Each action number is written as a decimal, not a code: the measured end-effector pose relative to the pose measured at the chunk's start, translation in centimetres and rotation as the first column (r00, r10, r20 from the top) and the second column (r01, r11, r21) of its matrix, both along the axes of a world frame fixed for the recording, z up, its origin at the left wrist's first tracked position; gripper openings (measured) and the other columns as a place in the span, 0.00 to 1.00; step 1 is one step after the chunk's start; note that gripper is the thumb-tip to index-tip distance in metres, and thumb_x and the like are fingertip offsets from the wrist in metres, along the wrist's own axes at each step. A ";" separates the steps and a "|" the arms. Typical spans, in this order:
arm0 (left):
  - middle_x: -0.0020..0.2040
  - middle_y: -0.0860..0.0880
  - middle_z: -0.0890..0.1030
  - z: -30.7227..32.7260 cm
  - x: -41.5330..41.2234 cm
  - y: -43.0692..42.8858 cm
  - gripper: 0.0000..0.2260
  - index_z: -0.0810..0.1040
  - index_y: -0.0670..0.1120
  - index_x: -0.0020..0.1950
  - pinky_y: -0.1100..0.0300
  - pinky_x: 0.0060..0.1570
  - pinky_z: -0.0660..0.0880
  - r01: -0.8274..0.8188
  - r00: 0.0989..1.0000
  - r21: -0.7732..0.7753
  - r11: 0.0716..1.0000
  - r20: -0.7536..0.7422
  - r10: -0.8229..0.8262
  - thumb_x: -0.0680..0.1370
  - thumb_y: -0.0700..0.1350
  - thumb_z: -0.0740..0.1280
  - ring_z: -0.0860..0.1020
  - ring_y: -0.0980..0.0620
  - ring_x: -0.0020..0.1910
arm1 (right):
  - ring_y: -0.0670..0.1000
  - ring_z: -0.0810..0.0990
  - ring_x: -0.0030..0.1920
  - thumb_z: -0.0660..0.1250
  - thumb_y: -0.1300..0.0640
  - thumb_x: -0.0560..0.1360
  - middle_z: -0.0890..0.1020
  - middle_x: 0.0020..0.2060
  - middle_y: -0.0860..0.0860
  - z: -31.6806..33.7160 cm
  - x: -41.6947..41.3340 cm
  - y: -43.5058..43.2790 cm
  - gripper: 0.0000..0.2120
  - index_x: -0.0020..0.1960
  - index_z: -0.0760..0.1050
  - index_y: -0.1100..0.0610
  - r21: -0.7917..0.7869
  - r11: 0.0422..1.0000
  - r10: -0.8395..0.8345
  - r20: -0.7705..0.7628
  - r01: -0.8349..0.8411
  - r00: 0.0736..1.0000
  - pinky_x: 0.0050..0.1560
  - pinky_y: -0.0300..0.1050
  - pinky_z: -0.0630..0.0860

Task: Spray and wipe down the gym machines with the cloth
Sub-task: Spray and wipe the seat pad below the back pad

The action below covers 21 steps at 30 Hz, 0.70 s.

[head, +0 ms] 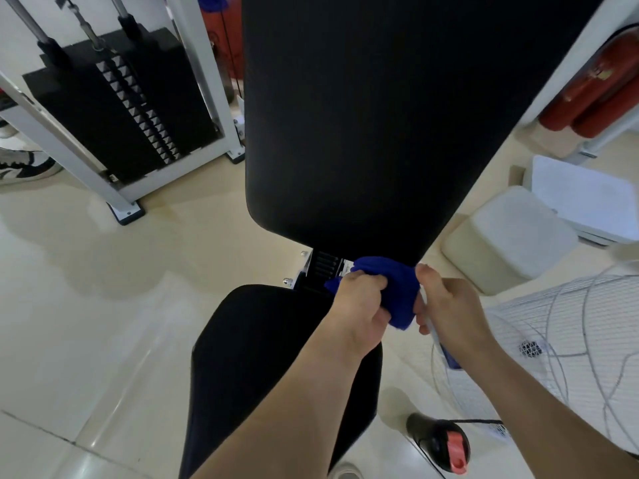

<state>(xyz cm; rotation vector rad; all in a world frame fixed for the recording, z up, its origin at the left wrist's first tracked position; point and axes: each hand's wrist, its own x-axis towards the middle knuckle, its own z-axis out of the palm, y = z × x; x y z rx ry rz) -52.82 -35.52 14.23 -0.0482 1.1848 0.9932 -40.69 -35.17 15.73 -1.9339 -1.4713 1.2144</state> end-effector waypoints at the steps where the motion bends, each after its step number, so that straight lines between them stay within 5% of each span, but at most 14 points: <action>1: 0.63 0.34 0.76 0.3 0.1 -0.3 0.15 0.70 0.34 0.67 0.44 0.61 0.73 -0.004 1.000 -0.006 1.000 0.017 0.004 0.81 0.34 0.55 0.76 0.38 0.62 | 0.52 0.77 0.25 0.56 0.36 0.74 0.78 0.22 0.54 0.1 0.2 -0.1 0.31 0.26 0.72 0.60 -0.020 1.000 0.004 -0.008 -0.005 1.000 0.39 0.55 0.78; 7: 0.57 0.37 0.80 3.4 -0.8 -1.3 0.13 0.74 0.38 0.64 0.51 0.51 0.77 -0.055 0.995 0.103 0.993 0.088 0.046 0.80 0.33 0.58 0.80 0.43 0.53 | 0.52 0.76 0.26 0.56 0.37 0.72 0.77 0.23 0.54 1.2 -0.4 -0.1 0.29 0.28 0.72 0.61 -0.048 0.999 0.007 -0.083 -0.011 0.997 0.38 0.53 0.77; 13: 0.52 0.48 0.81 5.0 0.4 -0.4 0.11 0.77 0.52 0.54 0.42 0.57 0.77 0.160 0.934 0.092 0.983 -0.336 -0.121 0.77 0.38 0.67 0.80 0.45 0.53 | 0.55 0.75 0.27 0.56 0.48 0.79 0.77 0.24 0.58 2.3 -0.8 -0.3 0.25 0.32 0.72 0.64 -0.068 0.991 -0.124 -0.190 0.113 0.974 0.33 0.47 0.73; 16: 0.49 0.50 0.82 5.0 0.2 -0.8 0.07 0.76 0.53 0.49 0.48 0.55 0.78 0.163 0.892 0.085 0.983 -0.439 -0.110 0.77 0.40 0.69 0.80 0.49 0.50 | 0.57 0.73 0.28 0.56 0.46 0.80 0.75 0.25 0.59 2.9 -0.7 -0.3 0.26 0.32 0.71 0.64 -0.090 0.985 -0.163 -0.236 0.146 0.958 0.33 0.46 0.73; 19: 0.44 0.53 0.81 5.2 -0.8 -1.6 0.05 0.75 0.54 0.45 0.59 0.47 0.78 0.286 0.712 0.115 0.951 -0.689 -0.131 0.76 0.47 0.70 0.80 0.54 0.45 | 0.55 0.77 0.27 0.56 0.36 0.78 0.78 0.27 0.61 3.7 -0.2 -0.1 0.32 0.37 0.74 0.65 -0.108 0.992 -0.081 -0.220 0.058 0.972 0.30 0.43 0.75; 21: 0.40 0.55 0.80 5.6 -1.6 -1.9 0.06 0.73 0.55 0.43 0.64 0.43 0.77 0.408 0.544 0.095 0.908 -0.824 -0.158 0.77 0.51 0.69 0.78 0.58 0.41 | 0.51 0.78 0.27 0.61 0.37 0.76 0.80 0.27 0.57 4.3 -0.5 -0.1 0.27 0.43 0.77 0.63 -0.127 0.991 0.014 -0.225 -0.044 0.974 0.30 0.39 0.75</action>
